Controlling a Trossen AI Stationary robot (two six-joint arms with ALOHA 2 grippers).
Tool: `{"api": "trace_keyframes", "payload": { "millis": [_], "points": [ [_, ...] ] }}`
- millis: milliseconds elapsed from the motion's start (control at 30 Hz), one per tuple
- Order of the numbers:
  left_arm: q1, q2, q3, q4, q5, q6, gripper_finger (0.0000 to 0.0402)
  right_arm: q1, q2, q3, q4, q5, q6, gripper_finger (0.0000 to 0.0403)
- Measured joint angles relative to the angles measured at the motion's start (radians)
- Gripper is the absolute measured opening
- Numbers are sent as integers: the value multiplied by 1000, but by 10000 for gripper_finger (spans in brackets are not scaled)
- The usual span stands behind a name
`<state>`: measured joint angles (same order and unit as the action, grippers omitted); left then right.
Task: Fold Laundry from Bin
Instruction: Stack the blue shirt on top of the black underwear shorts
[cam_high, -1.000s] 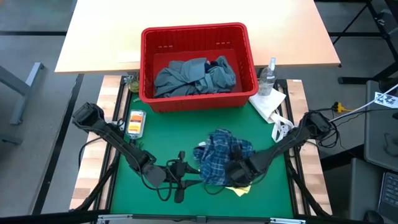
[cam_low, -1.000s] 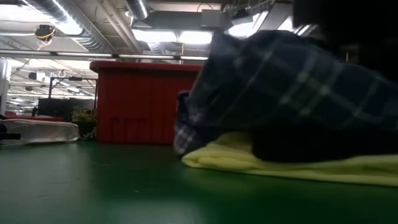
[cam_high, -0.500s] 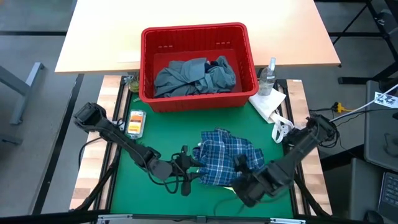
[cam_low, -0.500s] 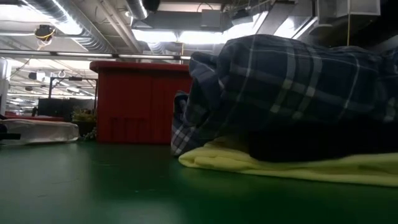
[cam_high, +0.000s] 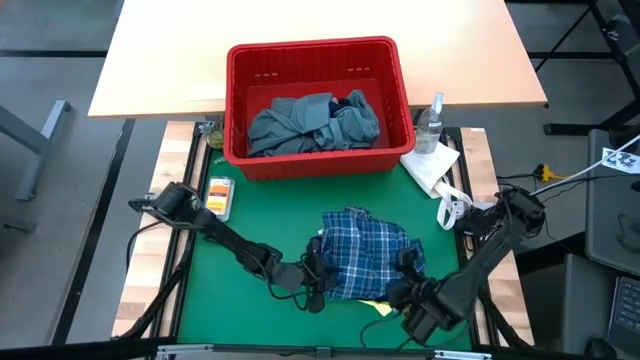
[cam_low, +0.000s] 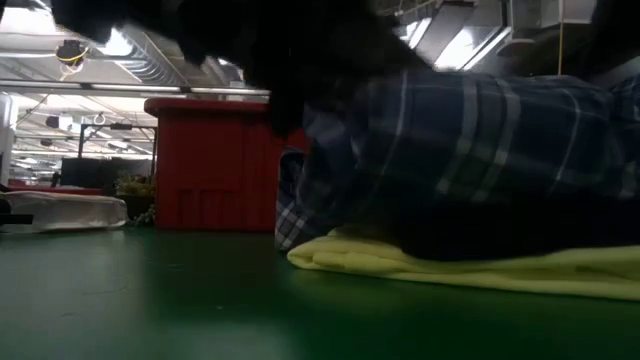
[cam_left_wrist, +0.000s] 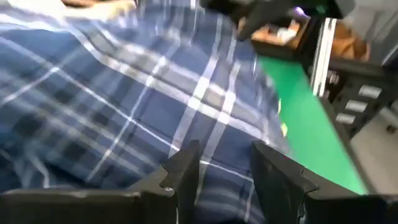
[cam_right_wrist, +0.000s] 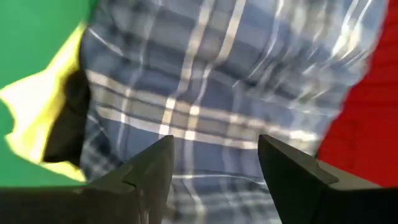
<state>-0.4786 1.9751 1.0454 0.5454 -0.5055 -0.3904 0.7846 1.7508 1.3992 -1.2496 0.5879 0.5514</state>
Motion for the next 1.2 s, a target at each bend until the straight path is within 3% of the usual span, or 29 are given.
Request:
{"api": "trace_keyframes", "payload": {
  "millis": [267,467,633,867,1000,1200],
  "points": [
    [-9,48,1,-180,20,-99,137,-6,-1,-294,303,-177,59,234],
    [-5,48,1,-245,20,-133,137,-6,-5,-339,344,-211,100,234],
    [-7,24,0,-259,34,-132,137,-6,-5,-255,247,-225,58,234],
    [-34,-96,-1,-267,49,-129,137,-5,-5,-30,-17,-204,41,234],
    [-47,-176,-1,-236,37,-80,137,-5,-7,97,-170,-116,41,234],
    [-9,-224,-1,-41,-100,137,137,-12,-8,197,-301,94,41,234]
  ]
}}
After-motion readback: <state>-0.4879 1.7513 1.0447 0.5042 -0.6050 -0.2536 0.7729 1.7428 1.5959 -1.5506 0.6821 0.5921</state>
